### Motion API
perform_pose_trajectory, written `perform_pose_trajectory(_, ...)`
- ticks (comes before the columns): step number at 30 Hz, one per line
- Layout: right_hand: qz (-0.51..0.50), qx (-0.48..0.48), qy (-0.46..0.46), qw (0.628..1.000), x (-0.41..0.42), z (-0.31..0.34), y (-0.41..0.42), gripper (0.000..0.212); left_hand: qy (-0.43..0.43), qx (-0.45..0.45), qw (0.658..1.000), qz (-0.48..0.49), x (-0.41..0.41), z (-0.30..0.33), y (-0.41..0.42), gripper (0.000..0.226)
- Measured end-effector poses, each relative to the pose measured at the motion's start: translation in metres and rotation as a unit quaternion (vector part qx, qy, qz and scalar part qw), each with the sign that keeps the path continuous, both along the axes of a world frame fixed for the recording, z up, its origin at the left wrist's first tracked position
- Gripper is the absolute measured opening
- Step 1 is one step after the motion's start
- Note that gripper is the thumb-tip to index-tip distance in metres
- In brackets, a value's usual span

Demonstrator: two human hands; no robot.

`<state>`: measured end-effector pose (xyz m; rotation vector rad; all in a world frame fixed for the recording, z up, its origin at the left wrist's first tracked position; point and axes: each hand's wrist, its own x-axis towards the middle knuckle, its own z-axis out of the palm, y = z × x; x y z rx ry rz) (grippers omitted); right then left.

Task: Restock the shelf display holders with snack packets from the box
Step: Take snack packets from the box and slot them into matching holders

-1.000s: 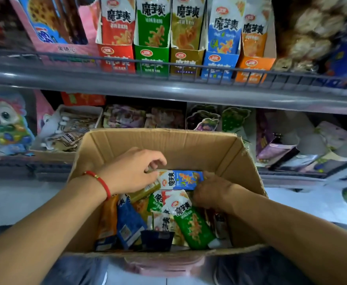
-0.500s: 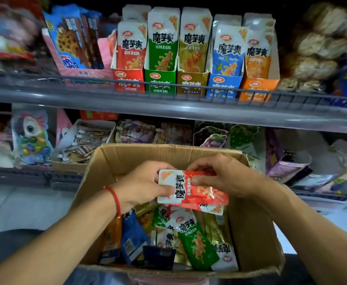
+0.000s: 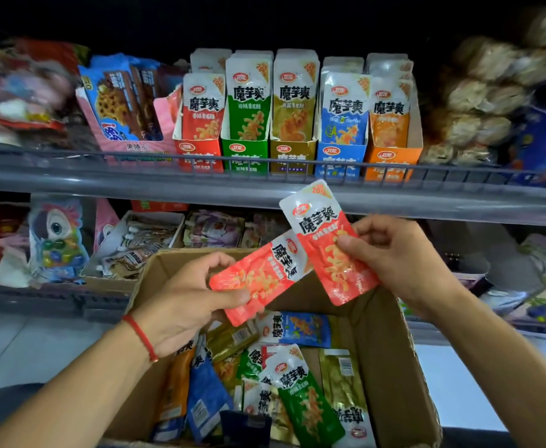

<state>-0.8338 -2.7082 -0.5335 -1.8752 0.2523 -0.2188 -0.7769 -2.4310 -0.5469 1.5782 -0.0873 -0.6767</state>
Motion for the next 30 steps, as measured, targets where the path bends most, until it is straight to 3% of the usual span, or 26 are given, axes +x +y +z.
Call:
perform_pose_trajectory(8,-0.010,0.118,0.037,0.992,-0.003,-0.002,0.021,0.015,0.026,-0.080,0.996,0.025,-0.005,0.009,-0.007,0.044)
perform_pose_trajectory(11,-0.010,0.159,0.066,0.985,-0.005,-0.004,0.032,0.017,0.046,-0.108,0.993,0.031,-0.007,0.005,-0.010,0.056)
perform_pose_trajectory(14,0.020,0.072,0.111,0.991,-0.006,-0.011,0.051,0.028,0.049,-0.112,0.992,0.023,-0.010,-0.001,-0.015,0.063)
perform_pose_trajectory(18,0.018,-0.072,0.073,0.995,-0.005,-0.007,0.067,0.037,0.069,-0.134,0.989,0.006,-0.006,-0.008,-0.014,0.067)
perform_pose_trajectory(20,0.021,-0.157,0.042,0.987,-0.004,-0.007,0.067,0.039,0.075,-0.156,0.985,-0.023,-0.006,-0.007,-0.013,0.058)
perform_pose_trajectory(22,0.038,-0.220,0.026,0.974,-0.003,-0.007,0.066,0.042,0.032,-0.114,0.992,-0.030,-0.008,-0.006,-0.014,0.048)
perform_pose_trajectory(26,0.049,-0.284,0.054,0.956,0.003,-0.003,0.063,0.047,-0.062,-0.007,0.998,0.020,-0.010,-0.008,-0.021,0.049)
perform_pose_trajectory(30,0.053,-0.277,-0.038,0.959,0.015,0.018,0.050,0.057,-0.097,0.028,0.995,-0.003,-0.002,-0.009,-0.017,0.047)
